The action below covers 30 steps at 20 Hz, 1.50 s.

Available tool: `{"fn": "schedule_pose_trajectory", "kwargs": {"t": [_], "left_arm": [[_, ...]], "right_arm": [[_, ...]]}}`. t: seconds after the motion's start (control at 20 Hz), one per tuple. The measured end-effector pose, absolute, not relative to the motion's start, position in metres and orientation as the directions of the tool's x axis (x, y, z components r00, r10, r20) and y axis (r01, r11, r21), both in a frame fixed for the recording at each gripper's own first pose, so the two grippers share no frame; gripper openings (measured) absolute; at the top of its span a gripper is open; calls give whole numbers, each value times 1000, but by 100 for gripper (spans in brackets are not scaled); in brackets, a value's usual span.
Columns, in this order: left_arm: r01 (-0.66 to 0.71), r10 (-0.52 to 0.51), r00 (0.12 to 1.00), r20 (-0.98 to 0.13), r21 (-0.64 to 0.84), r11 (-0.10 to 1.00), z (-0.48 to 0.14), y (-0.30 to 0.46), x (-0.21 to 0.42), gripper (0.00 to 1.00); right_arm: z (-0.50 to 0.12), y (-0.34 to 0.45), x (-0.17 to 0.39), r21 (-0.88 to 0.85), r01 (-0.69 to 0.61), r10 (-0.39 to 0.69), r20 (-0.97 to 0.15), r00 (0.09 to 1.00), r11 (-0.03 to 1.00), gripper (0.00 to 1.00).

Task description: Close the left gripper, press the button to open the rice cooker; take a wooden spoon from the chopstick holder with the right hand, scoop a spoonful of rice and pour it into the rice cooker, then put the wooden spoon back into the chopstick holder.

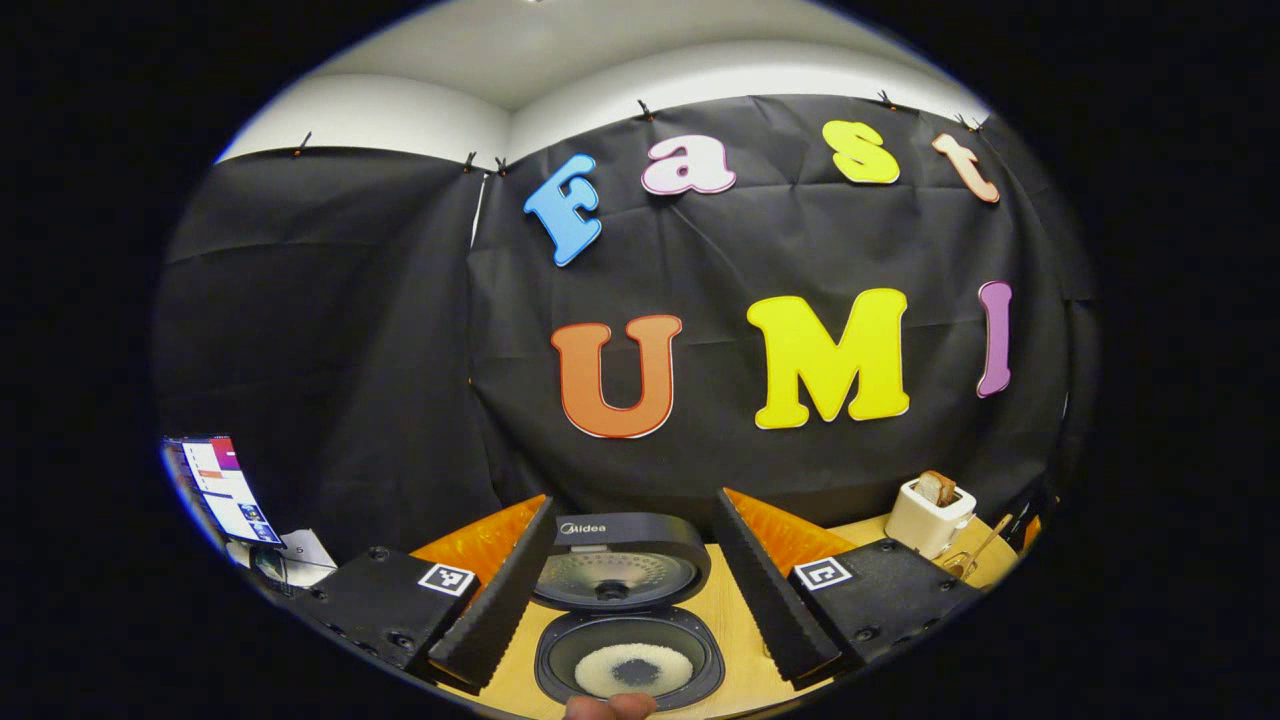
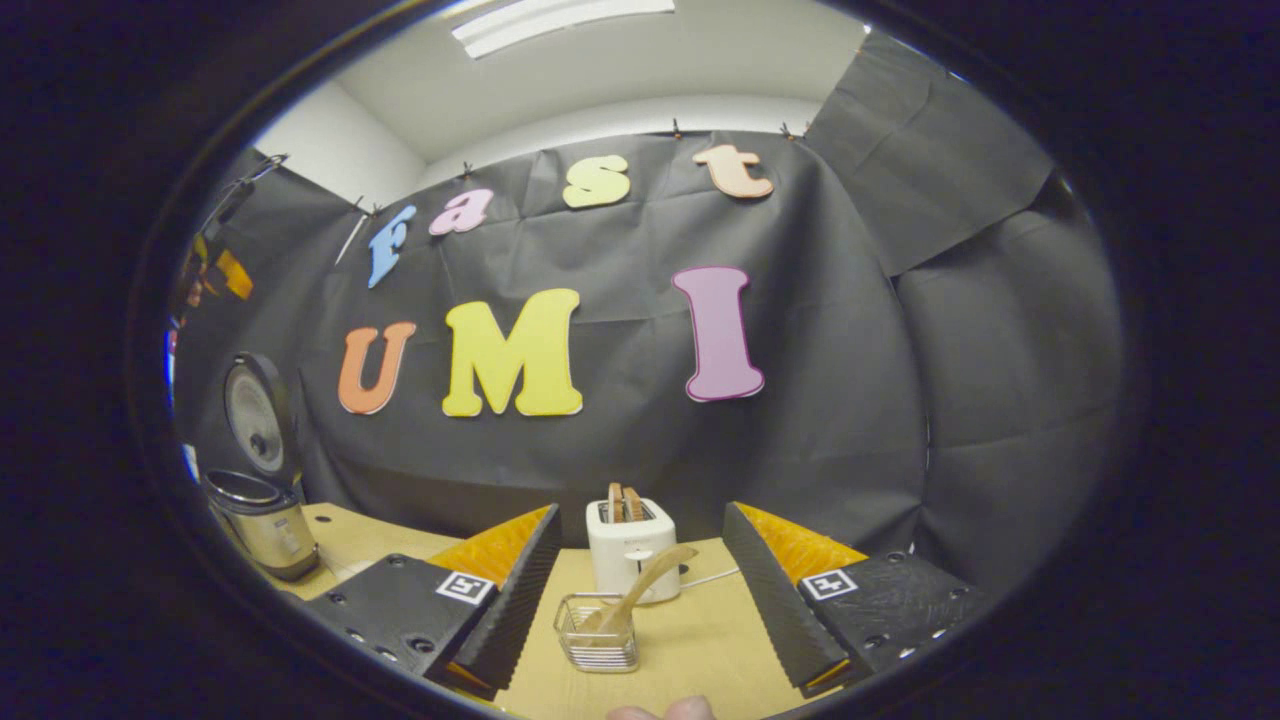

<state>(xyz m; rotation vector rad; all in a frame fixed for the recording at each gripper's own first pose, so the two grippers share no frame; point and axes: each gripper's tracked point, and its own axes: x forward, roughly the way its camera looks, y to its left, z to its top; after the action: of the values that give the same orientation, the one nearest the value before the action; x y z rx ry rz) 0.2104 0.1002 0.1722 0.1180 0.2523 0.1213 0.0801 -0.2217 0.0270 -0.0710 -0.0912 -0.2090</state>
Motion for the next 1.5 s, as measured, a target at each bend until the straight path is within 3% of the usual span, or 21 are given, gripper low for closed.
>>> {"fn": "schedule_pose_trajectory", "kwargs": {"t": [0.05,0.1,0.15,0.2,0.35,0.4,0.5,0.55,0.6,0.7,0.9,0.95,1.05,1.15,1.2,1.25,1.3,1.5], "left_arm": [[-102,140,953,-268,150,983,172,104,225,99],[-123,167,942,-291,164,979,172,112,235,99],[-132,179,929,-323,162,978,171,118,244,99],[-142,185,923,-338,147,979,175,122,253,99],[-153,180,897,-405,99,983,168,127,277,99],[-168,188,881,-434,85,982,160,132,282,99],[-180,183,849,-496,55,982,142,136,292,99],[-194,200,829,-522,66,979,133,142,294,99],[-207,217,804,-553,80,975,124,149,296,99],[-208,212,758,-617,80,975,104,153,294,100],[-220,219,718,-661,83,972,86,159,300,100],[-217,211,712,-670,76,973,82,157,299,100],[-226,208,692,-691,67,972,76,155,295,100],[-211,206,696,-688,78,974,75,154,294,100],[-210,207,696,-688,80,974,74,152,292,100],[-207,207,695,-688,84,975,74,151,287,100],[-201,208,703,-680,89,975,74,150,284,100],[-196,211,726,-654,97,976,70,144,257,100]], "right_arm": [[26,-220,67,-67,201,-194,102,976,977,91],[21,-216,54,-67,189,-182,101,978,980,95],[13,-214,42,-57,183,-177,91,980,982,91],[6,-211,32,-41,176,-172,83,982,984,95],[-13,-210,9,-11,183,-182,64,981,983,91],[-18,-209,1,-5,184,-184,61,981,983,95],[-26,-205,-14,12,187,-188,53,981,982,95],[-29,-202,-19,23,186,-187,48,981,982,91],[-32,-201,-22,34,183,-184,44,982,983,95],[-32,-201,-25,43,174,-176,48,983,984,95],[-34,-201,-15,71,161,-164,27,986,984,95],[-33,-199,-14,72,157,-159,31,987,985,91],[-34,-197,-10,57,158,-160,35,986,986,95],[-34,-191,-11,60,148,-150,33,988,987,91],[-34,-188,-11,59,144,-146,32,989,988,95],[-35,-187,-11,54,141,-143,32,989,989,91],[-34,-184,-13,48,139,-141,34,989,989,95],[-27,-170,-21,50,109,-112,44,993,993,95]]}}
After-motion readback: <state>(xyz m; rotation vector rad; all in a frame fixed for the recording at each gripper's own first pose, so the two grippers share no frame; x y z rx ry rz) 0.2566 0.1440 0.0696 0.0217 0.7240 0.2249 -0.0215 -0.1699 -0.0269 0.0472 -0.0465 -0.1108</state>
